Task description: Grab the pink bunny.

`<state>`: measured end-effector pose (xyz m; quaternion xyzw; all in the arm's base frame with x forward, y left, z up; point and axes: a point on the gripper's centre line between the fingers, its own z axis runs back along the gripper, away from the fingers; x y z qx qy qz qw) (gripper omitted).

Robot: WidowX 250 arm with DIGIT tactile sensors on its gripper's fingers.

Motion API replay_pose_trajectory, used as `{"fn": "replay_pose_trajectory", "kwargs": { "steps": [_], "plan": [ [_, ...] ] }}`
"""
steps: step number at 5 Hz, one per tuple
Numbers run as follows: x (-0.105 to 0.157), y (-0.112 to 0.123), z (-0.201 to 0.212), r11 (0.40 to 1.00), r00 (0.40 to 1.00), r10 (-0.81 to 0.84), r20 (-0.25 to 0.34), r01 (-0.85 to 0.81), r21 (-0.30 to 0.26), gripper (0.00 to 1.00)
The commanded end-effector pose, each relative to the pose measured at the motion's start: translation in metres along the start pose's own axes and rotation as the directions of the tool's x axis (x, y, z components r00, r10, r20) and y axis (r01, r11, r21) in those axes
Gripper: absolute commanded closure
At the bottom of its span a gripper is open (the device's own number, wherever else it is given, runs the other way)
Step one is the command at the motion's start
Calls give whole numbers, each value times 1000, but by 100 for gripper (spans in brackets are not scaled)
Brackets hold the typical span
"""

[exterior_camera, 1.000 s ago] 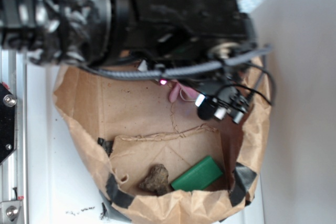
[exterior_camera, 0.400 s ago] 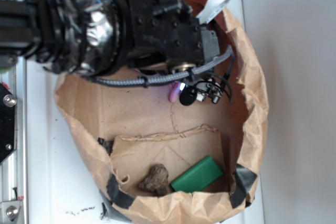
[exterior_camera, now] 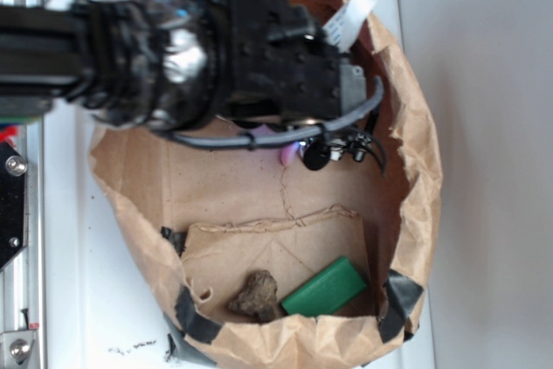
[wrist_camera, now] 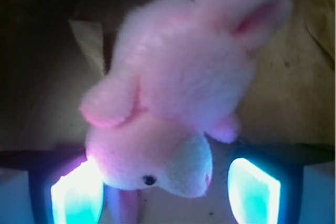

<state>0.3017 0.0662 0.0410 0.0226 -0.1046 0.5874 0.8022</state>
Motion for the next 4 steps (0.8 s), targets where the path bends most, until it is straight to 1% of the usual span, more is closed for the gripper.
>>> {"fn": "replay_pose_trajectory", "kwargs": {
  "steps": [1, 2, 3, 4],
  "plan": [
    [13, 9, 13, 998, 998, 55, 35, -56, 24, 0],
    [21, 12, 16, 998, 999, -29, 42, 26, 48, 0],
    [21, 23, 22, 999, 997, -40, 68, 38, 31, 100],
    [22, 33, 28, 995, 993, -94, 64, 93, 18, 100]
  ]
}}
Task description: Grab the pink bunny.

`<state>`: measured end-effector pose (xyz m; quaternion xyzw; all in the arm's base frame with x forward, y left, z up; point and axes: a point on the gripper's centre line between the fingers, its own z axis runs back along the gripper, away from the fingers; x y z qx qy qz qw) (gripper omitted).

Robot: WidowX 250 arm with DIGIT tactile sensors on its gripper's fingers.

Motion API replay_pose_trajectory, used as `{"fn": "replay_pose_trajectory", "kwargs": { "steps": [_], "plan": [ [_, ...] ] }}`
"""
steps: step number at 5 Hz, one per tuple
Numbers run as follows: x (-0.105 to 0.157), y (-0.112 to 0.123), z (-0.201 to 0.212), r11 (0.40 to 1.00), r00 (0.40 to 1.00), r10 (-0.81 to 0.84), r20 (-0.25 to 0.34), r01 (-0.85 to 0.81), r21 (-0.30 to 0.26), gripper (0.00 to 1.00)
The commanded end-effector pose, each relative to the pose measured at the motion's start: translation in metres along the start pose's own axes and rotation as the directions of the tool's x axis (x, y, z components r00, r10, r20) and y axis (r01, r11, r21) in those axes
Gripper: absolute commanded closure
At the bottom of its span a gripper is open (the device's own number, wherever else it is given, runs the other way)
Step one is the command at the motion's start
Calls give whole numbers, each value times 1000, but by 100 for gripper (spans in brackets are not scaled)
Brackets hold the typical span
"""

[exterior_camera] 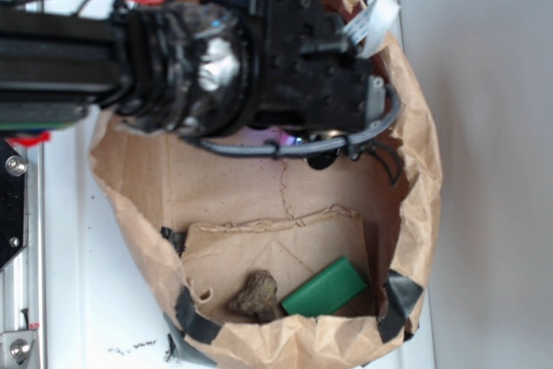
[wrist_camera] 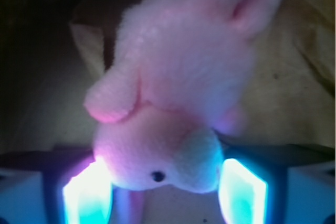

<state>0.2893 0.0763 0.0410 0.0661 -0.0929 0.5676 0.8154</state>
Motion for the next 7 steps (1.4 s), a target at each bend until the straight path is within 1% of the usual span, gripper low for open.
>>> {"fn": "replay_pose_trajectory", "kwargs": {
  "steps": [1, 3, 4, 5, 6, 7],
  "plan": [
    [16, 29, 30, 995, 997, -71, 40, 74, -67, 100],
    [13, 36, 33, 990, 993, -115, 42, 118, -77, 100],
    [15, 40, 37, 986, 991, -136, 21, 137, -97, 100],
    [26, 43, 41, 988, 995, -102, -25, 98, -120, 0],
    [41, 41, 42, 992, 997, -46, -63, 38, -122, 0],
    [51, 38, 42, 994, 995, -2, -95, -8, -110, 0]
  ]
}}
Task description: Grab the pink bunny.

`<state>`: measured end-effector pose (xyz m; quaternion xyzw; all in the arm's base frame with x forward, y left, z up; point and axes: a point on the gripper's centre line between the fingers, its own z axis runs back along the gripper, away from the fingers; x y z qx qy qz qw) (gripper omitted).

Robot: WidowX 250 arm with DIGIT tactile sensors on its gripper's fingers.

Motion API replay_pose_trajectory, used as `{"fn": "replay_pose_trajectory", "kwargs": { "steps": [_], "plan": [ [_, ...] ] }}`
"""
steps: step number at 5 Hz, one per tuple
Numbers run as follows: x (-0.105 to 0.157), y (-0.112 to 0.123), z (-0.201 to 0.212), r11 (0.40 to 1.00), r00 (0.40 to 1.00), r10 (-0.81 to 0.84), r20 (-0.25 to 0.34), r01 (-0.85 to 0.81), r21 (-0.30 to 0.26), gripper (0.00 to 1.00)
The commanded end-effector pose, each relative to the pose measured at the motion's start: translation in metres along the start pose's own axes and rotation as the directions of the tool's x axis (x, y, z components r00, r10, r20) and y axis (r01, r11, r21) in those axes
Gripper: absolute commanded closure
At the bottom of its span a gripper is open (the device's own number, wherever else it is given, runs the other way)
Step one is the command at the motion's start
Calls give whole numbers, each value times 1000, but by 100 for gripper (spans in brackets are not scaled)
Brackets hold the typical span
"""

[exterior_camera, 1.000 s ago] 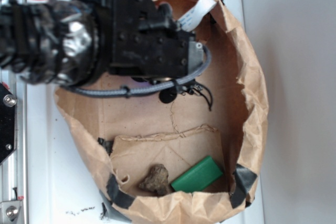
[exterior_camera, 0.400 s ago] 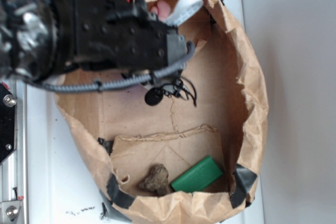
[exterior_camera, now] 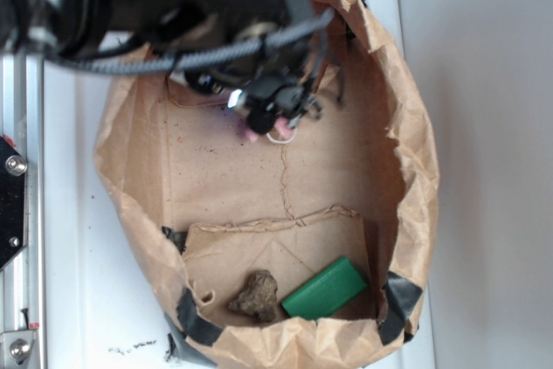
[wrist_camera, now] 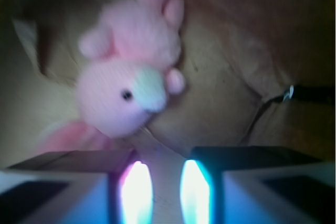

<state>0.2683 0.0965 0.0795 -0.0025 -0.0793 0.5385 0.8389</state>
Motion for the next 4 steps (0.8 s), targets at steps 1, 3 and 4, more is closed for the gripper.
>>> {"fn": "replay_pose_trajectory", "kwargs": {
  "steps": [1, 3, 4],
  "plan": [
    [44, 11, 12, 992, 992, 126, -18, -126, -10, 0],
    [48, 7, 9, 986, 986, 168, 6, -168, 8, 0],
    [40, 5, 7, 988, 988, 152, 37, -153, 13, 0]
  ]
}}
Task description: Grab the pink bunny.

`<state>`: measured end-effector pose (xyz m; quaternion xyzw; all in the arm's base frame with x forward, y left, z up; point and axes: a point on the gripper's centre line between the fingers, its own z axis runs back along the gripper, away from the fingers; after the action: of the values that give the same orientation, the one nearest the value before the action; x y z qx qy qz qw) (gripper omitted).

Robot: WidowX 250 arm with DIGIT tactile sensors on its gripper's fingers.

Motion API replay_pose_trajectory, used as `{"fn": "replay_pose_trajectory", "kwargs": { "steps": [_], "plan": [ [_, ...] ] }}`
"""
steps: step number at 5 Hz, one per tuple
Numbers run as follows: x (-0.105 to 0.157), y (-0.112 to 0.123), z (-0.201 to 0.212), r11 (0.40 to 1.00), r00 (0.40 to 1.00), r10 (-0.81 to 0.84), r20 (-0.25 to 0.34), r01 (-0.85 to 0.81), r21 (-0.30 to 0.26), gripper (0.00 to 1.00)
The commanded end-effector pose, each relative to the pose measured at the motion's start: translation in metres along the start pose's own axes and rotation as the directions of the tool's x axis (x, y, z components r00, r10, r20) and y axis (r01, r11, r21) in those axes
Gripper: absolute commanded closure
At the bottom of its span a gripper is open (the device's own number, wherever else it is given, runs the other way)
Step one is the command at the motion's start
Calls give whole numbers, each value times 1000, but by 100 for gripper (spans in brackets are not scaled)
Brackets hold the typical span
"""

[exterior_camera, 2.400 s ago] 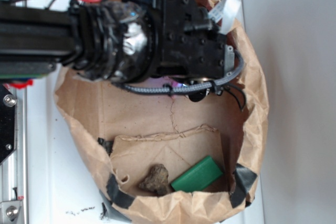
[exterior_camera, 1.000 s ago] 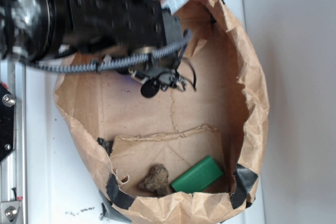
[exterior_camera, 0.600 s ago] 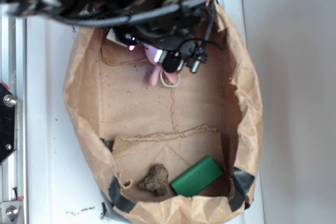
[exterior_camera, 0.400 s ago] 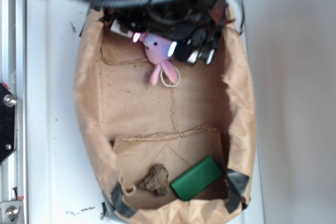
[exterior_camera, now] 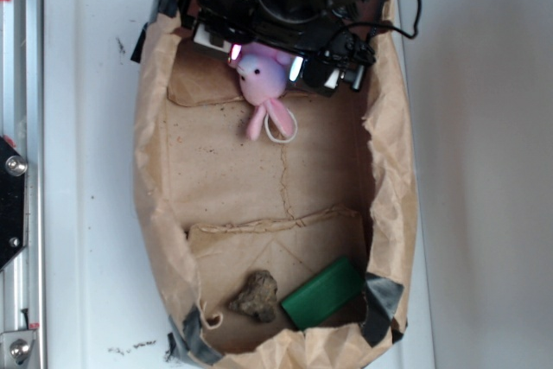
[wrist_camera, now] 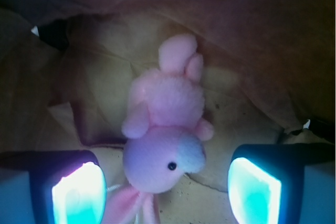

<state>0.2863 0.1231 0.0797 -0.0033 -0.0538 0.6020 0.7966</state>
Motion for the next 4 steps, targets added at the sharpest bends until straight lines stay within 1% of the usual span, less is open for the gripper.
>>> {"fn": "replay_pose_trajectory", "kwargs": {
  "steps": [1, 2, 3, 4],
  "plan": [
    [6, 9, 10, 1000, 996, -2, 90, 4, -22, 0],
    [-2, 7, 6, 1000, 992, -13, 128, 14, -4, 0],
    [-7, 4, 2, 1000, 989, -20, 144, 18, 11, 0],
    [-7, 4, 2, 1000, 989, -20, 144, 18, 11, 0]
  ]
}}
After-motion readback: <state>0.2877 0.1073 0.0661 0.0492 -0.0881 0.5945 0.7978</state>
